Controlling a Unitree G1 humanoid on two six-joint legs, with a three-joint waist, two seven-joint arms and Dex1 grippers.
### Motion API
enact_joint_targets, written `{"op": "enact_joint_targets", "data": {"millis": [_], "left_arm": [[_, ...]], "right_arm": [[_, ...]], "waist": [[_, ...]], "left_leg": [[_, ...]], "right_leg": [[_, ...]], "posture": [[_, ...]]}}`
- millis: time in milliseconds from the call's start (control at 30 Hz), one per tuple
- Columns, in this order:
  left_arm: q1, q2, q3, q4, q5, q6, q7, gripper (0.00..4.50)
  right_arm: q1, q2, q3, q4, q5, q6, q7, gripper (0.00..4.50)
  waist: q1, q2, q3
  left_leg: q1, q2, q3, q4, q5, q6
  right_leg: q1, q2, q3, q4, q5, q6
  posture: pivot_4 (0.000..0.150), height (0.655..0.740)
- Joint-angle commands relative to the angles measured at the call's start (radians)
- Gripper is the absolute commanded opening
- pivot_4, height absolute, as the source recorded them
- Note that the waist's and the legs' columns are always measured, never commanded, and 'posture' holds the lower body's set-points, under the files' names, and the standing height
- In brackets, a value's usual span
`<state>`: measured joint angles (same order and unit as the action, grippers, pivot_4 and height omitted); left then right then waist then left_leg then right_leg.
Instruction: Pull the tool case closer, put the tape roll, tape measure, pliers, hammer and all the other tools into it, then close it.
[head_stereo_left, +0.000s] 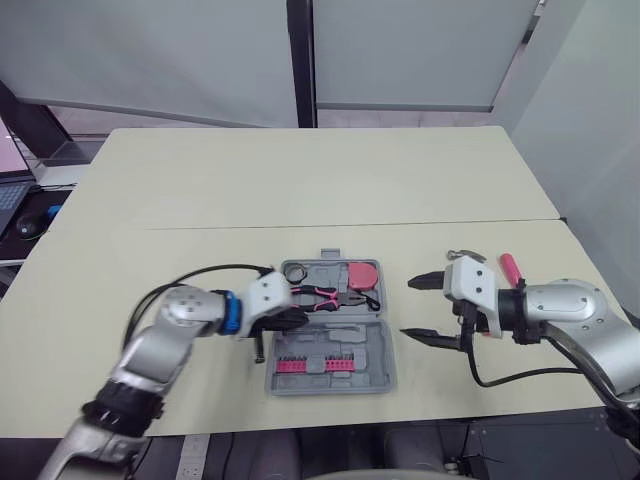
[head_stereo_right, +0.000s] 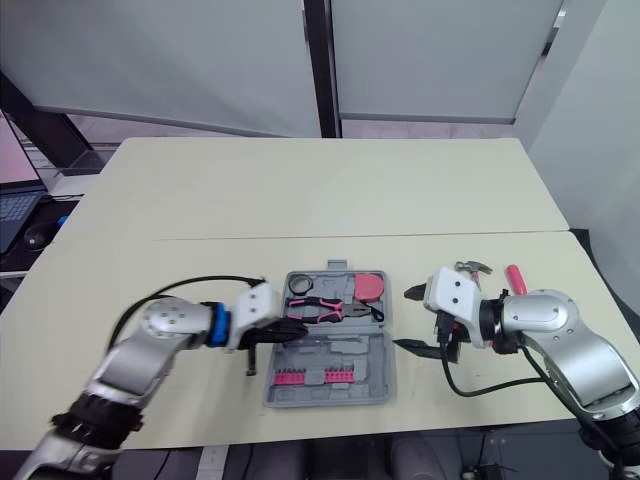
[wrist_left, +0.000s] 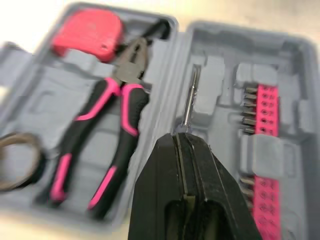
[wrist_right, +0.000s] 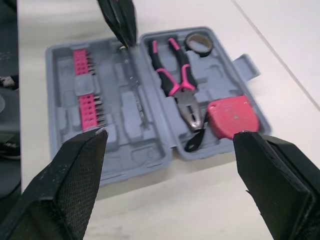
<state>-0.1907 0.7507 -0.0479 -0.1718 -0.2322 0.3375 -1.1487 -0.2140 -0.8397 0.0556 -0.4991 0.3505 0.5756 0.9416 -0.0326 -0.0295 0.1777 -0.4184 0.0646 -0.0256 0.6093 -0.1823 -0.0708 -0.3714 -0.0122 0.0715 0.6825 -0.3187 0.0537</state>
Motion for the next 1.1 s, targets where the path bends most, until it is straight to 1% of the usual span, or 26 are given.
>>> {"op": "enact_joint_targets", "data": {"millis": [33,133,267,400,567,767,833,1100], "left_arm": [[0.078,-0.007,0.178,-0.012,-0.103,-0.043,0.034,0.04],[0.190,-0.024,0.330,0.021,-0.137,-0.079,0.092,0.04],[0.324,-0.060,0.459,0.067,-0.146,-0.135,0.157,0.04],[0.420,-0.113,0.558,0.168,-0.133,-0.196,0.242,0.96],[0.485,-0.162,0.613,0.219,-0.150,-0.224,0.308,2.51],[0.576,-0.212,0.624,0.180,-0.174,-0.217,0.348,4.41],[0.600,-0.228,0.620,0.146,-0.182,-0.211,0.363,4.46],[0.635,-0.249,0.617,0.074,-0.202,-0.191,0.413,4.46]], "right_arm": [[0.045,-0.011,-0.127,0.042,0.010,-0.034,-0.029,4.50],[0.129,-0.033,-0.220,0.122,-0.022,-0.096,-0.036,4.50],[0.204,-0.045,-0.327,0.234,-0.060,-0.183,-0.053,4.50],[0.279,-0.050,-0.409,0.366,-0.101,-0.276,-0.069,4.50],[0.378,-0.048,-0.441,0.507,-0.156,-0.399,-0.071,4.50],[0.454,-0.045,-0.498,0.567,-0.125,-0.401,-0.066,4.50],[0.471,-0.049,-0.500,0.577,-0.125,-0.403,-0.053,4.50],[0.454,-0.060,-0.488,0.617,-0.133,-0.409,-0.041,4.50]], "waist": [[0.002,0.000,0.000],[0.007,0.000,0.000],[0.003,0.000,0.000],[0.002,-0.001,0.000],[0.004,-0.002,-0.001],[-0.001,-0.001,-0.001],[-0.001,-0.002,-0.002],[0.000,-0.002,-0.003]], "left_leg": [[0.000,0.000,0.000,0.000,0.000,0.000],[0.000,-0.001,0.000,0.000,0.000,0.000],[0.001,-0.002,0.002,0.000,0.000,0.000],[0.002,-0.001,0.002,0.000,0.000,0.000],[0.002,-0.001,0.002,0.001,0.000,0.000],[0.003,-0.001,0.003,0.001,0.000,0.000],[0.003,-0.001,0.003,0.001,0.000,0.000],[0.003,-0.001,0.003,0.001,0.000,0.000]], "right_leg": [[0.000,0.000,0.000,0.000,0.000,0.000],[0.001,-0.002,0.000,-0.001,0.000,0.000],[0.001,-0.003,0.000,-0.001,0.000,0.000],[0.002,-0.002,0.000,-0.001,0.000,0.000],[0.002,-0.002,0.000,-0.001,0.000,0.000],[0.002,-0.003,0.002,-0.001,-0.001,-0.001],[0.002,-0.002,0.002,-0.001,-0.004,0.002],[0.002,-0.003,0.003,-0.001,-0.005,-0.001]], "posture": [[0.150,0.7400],[0.150,0.7400],[0.150,0.7400],[0.150,0.7400],[0.150,0.7400],[0.150,0.7400],[0.150,0.7400],[0.150,0.7400]]}}
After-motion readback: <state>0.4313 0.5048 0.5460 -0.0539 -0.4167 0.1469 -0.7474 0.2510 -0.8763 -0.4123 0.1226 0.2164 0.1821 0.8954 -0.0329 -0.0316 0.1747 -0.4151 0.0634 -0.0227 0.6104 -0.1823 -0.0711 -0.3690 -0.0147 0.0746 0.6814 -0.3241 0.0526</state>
